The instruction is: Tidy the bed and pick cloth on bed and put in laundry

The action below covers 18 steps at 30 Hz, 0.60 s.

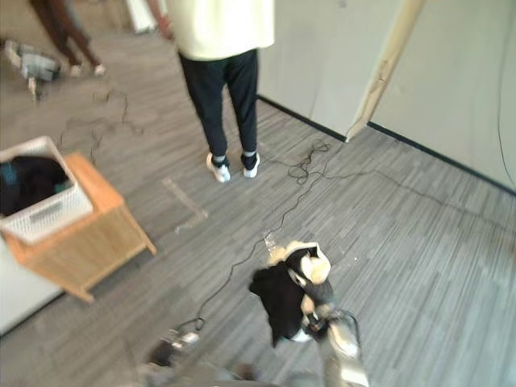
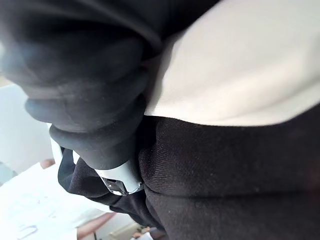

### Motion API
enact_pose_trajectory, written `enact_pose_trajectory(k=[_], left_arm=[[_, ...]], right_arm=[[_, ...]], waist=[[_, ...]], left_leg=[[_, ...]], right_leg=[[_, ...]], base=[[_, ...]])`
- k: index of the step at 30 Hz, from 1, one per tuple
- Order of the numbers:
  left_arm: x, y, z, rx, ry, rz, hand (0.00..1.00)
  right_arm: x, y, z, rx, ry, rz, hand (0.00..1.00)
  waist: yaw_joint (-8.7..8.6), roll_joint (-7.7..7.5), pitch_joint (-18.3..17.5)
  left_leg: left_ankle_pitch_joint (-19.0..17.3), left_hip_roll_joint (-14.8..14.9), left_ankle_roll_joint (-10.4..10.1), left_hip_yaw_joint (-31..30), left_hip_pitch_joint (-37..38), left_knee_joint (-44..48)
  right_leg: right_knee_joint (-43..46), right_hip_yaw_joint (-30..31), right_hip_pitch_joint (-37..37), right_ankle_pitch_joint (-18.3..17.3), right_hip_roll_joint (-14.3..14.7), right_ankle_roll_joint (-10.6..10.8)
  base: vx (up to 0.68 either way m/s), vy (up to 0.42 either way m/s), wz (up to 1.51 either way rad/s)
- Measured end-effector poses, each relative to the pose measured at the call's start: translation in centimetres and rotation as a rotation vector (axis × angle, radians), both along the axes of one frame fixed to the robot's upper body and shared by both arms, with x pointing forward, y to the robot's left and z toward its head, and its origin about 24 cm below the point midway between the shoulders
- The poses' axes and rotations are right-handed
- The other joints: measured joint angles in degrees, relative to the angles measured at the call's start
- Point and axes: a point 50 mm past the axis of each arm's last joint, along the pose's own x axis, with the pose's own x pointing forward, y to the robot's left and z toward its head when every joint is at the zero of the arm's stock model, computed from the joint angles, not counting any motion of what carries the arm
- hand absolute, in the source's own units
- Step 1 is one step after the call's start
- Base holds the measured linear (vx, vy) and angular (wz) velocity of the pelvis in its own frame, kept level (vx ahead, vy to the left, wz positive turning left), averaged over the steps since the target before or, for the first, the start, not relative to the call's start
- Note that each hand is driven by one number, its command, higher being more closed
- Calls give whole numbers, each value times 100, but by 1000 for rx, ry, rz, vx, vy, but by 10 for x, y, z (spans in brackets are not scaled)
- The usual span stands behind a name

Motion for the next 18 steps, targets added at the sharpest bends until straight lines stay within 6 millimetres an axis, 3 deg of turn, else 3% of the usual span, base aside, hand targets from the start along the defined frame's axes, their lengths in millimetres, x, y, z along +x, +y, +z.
enact_pose_trajectory(k=[2, 3, 5, 6, 12, 18], left_arm=[[-4, -3, -2, -6, 14, -6, 0], [-5, -3, -3, -3, 19, -16, 0], [-12, -1, -5, 5, 40, -37, 0], [-8, -40, -9, -179, 7, -49, 0], [-8, -40, -9, -177, 8, -48, 0], [-5, -34, -10, -80, 31, -49, 0]], right_arm=[[-8, -6, -4, 27, 15, -40, 100], [-12, -8, -6, 34, 22, -52, 100], [-20, -10, -10, 45, 39, -59, 100], [-52, -10, -35, 44, 185, -125, 100], [-55, -10, -39, 42, 207, -125, 100], [-90, -11, -79, 7, 461, -111, 100]], waist=[[3, 118, 0], [-15, 116, -1], [-31, 93, -35], [60, 250, -467], [61, 237, -468], [76, 127, -432]], left_leg=[[292, 38, -150, -475, 176, -567], [391, 5, -184, -580, 271, -769], [563, -145, -266, -882, 518, -1184], [981, -184, -373, -1069, 1123, -2278], [981, -184, -373, -1075, 1135, -2277], [947, -177, -418, -985, 1362, -2363]], right_leg=[[-1130, 510, -169, 167, 582, 44], [-1364, 677, -168, 304, 691, 154], [-1724, 905, -128, 803, 877, -12], [-3158, 686, 548, 1769, 1390, -266], [-3158, 674, 567, 1769, 1389, -266], [-2606, 690, 480, 1466, 1321, -261]], base=[[73, -90, 104], [45, -71, 110], [30, -85, 70], [29, -42, 19], [0, 0, 0], [9, 15, -5]])
